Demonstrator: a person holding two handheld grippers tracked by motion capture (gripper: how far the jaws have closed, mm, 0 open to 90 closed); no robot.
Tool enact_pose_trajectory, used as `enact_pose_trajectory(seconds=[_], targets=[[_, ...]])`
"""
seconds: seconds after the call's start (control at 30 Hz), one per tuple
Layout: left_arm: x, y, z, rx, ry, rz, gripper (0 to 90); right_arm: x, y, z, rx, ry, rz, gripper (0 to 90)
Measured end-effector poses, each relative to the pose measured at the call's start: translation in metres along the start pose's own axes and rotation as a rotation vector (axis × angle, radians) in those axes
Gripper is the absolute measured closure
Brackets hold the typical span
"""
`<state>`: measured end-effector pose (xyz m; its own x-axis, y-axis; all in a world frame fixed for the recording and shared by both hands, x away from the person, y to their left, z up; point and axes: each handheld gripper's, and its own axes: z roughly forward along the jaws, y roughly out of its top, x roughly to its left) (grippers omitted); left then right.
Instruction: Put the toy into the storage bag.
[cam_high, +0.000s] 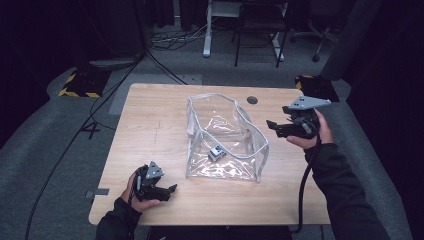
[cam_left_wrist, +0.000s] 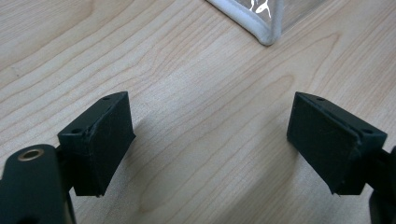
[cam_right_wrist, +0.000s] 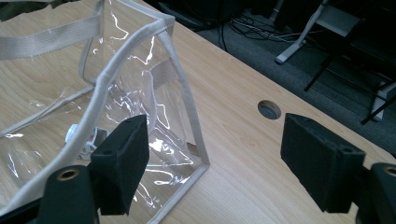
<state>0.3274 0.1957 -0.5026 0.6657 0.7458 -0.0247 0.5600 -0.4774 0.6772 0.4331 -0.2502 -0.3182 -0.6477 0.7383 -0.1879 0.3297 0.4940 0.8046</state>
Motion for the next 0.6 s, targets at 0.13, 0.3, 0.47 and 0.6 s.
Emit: enact_pose_trajectory(seconds=[0.13, 0.3, 0.47, 0.6], targets=[[0.0, 0.0, 0.0, 0.0, 0.0, 0.0, 14.8, -0.002, -0.005, 0.001, 0.016, 0.002, 0.0, 24.0], [0.0, 0.0, 0.0, 0.0, 0.0, 0.0, 14.8, -0.004, -0.013, 0.003, 0.043, 0.007, -0.013, 23.1], [0.0, 0.0, 0.0, 0.0, 0.0, 0.0, 14.8, -0.004, -0.022, 0.006, 0.069, 0.013, -0.018, 23.0], [0.0, 0.0, 0.0, 0.0, 0.0, 0.0, 14.8, -0.002, -0.027, 0.008, 0.088, 0.015, -0.024, 22.5]])
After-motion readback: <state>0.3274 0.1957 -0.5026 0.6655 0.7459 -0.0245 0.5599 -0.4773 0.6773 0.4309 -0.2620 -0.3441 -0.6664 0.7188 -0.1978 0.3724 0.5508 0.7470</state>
